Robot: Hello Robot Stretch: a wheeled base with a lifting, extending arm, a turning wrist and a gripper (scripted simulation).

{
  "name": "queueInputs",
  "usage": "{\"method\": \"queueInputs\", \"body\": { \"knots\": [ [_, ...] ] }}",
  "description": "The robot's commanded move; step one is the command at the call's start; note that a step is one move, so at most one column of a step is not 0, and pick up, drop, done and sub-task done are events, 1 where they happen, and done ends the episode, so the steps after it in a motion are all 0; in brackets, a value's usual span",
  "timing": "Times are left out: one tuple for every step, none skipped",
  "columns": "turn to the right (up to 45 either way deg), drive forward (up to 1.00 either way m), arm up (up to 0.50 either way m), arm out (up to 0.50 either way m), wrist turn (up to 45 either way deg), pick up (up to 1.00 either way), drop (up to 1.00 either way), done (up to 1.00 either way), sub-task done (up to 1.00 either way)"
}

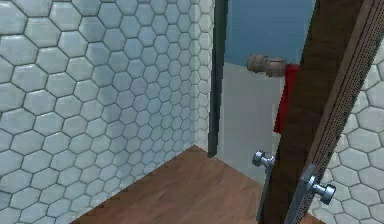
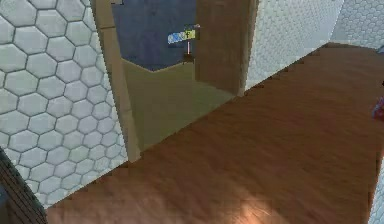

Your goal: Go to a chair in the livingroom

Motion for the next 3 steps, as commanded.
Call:
{"method": "queueInputs", "body": {
  "knots": [
    [-24.0, 0.00, 0.00, 0.00, 0.0, 0.00, 0.00, 0.00, 0.00],
    [0.0, 0.35, 0.00, 0.00, 0.0, 0.00, 0.00, 0.00, 0.00],
    [18.0, 0.00, 0.00, 0.00, 0.0, 0.00, 0.00, 0.00, 0.00]
  ]
}}
